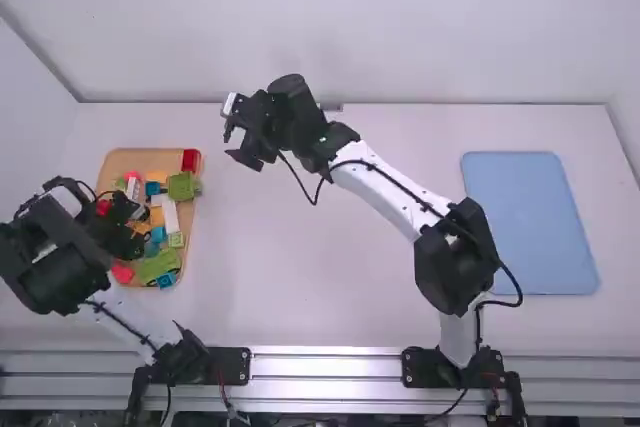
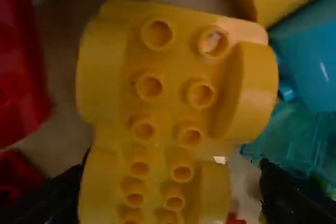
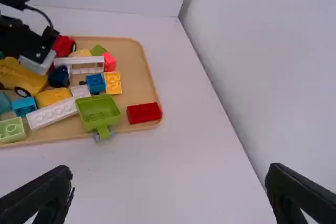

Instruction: Assemble lego blocks to make yellow taxi

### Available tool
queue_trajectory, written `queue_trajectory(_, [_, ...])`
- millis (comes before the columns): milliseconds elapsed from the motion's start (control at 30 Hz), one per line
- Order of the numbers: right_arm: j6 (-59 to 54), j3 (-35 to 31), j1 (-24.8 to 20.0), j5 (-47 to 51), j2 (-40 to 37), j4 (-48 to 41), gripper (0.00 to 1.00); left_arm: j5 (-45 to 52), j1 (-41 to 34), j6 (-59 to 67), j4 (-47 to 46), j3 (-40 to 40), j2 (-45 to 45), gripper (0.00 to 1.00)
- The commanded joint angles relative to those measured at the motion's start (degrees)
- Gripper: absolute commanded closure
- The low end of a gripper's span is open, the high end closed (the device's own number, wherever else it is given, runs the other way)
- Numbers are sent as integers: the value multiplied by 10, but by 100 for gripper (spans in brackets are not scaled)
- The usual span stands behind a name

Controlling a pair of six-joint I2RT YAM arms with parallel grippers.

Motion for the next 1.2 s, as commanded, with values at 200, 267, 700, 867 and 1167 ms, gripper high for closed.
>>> queue_trajectory(200, [2,-1,-1,0,2,5,2,-4,0,14,28,-18,3,13])
queue_trajectory(267, [2,-1,-1,0,2,5,2,-5,-4,14,42,-28,3,12])
queue_trajectory(700, [2,-1,-3,3,2,5,2,-37,-9,-80,44,4,3,70])
queue_trajectory(867, [2,-1,-16,24,0,8,2,12,-8,-130,-41,72,2,77])
queue_trajectory(1167, [6,-1,-40,36,-58,-79,2,57,-70,-177,-103,93,-84,98])
